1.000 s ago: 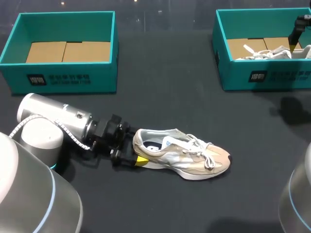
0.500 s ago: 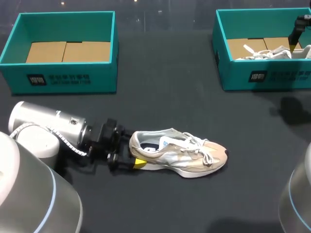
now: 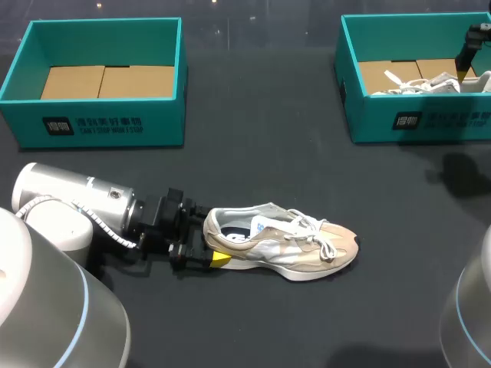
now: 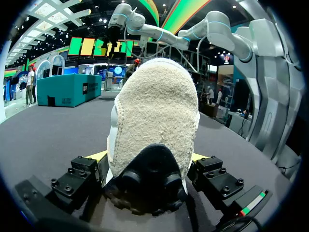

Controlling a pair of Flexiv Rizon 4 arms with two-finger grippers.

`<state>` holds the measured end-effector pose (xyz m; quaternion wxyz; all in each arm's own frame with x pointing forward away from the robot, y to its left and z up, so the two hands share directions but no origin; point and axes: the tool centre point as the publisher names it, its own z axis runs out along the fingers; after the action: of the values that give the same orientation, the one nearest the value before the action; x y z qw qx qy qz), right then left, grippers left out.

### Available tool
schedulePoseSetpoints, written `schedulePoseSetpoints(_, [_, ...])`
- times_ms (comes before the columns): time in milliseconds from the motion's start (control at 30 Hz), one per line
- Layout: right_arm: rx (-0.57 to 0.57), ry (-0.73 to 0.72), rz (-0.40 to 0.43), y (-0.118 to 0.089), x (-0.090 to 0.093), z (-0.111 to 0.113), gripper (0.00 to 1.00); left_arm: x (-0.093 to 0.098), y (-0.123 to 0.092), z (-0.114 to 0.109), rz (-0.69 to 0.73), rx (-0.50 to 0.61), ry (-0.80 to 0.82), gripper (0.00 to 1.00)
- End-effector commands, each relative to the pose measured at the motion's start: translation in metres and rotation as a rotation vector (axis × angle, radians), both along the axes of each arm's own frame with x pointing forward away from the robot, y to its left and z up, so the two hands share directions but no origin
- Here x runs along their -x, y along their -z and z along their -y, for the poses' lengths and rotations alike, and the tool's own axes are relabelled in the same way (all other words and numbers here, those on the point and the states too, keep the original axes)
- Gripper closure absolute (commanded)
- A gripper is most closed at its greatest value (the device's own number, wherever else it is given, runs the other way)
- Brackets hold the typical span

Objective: Take the shoe out of the shoebox, open the shoe tongue, remove and reinsert the insole, then place the shoe into the shoebox

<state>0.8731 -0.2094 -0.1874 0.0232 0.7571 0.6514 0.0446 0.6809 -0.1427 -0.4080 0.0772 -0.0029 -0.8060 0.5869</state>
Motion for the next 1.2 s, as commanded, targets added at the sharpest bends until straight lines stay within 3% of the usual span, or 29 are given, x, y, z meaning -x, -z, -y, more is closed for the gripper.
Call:
schedulePoseSetpoints(33, [0.001, 0.001, 0.001, 0.000, 0.000, 0.000, 0.00, 0.002, 0.000, -0.001, 0.001, -0.001, -0.002, 1.00])
schedulePoseSetpoints(700, [0.001, 0.001, 0.001, 0.000, 0.000, 0.000, 0.00, 0.002, 0.000, -0.001, 0.001, -0.001, -0.002, 1.00])
schedulePoseSetpoints(867, [0.049, -0.007, 0.004, 0.010, 0.023, -0.035, 0.00, 0.002, 0.000, -0.001, 0.001, -0.001, -0.002, 1.00])
schedulePoseSetpoints(967, [0.052, 0.007, -0.020, 0.018, 0.043, -0.055, 0.00, 0.002, 0.000, -0.001, 0.001, -0.001, -0.002, 1.00])
schedulePoseSetpoints(1200, [0.022, 0.047, 0.027, 0.028, 0.091, -0.104, 0.00, 0.002, 0.000, -0.001, 0.001, -0.001, -0.002, 1.00])
